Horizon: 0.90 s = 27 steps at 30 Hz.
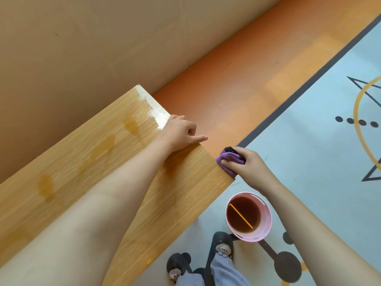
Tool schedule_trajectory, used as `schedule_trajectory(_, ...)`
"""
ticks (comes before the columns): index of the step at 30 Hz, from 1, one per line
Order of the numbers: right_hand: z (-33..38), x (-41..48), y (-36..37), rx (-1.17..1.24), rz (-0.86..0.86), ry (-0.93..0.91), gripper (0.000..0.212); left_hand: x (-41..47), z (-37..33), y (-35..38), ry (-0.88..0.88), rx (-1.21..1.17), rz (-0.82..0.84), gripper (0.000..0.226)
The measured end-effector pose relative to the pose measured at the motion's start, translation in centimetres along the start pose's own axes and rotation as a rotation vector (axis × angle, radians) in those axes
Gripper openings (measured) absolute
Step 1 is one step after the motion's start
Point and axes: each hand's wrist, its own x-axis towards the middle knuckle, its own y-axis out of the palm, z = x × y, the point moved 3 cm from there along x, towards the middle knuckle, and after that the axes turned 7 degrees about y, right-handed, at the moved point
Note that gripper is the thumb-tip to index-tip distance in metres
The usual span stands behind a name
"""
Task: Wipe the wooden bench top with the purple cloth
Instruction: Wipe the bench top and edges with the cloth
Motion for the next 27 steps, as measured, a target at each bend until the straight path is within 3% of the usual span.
schedule_trajectory(5, 1.6, 3.8, 1.7, 0.024, 0.04, -0.002, 0.007, -0.1, -0.2, -0.1, -0.013, -0.006, -0.011, 0.051)
schedule_trajectory(13, -1.7, -2.1, -1.5, 0.074, 0.068, 0.08, 0.003, -0.3, -0.2, -0.2, -0.044, 0.0, -0.024, 0.05)
schedule_trajectory(17, -2.9, -4.5, -1.4, 0.15, -0.096, 0.13, 0.005, -0.7, -1.2, -1.0, -0.053, -0.063, 0.015, 0.046)
schedule_trajectory(23, -4.7, -7.0, 1.4, 0.385, -0.322, 0.218, 0.005, -6.4, -5.7, -1.5, -0.003, -0.208, -0.268, 0.039)
schedule_trajectory(27, -5.1, -7.9, 2.9, 0.4, -0.384, 0.22, 0.011, -16.1, -9.7, 1.1, -0.018, -0.237, -0.301, 0.029)
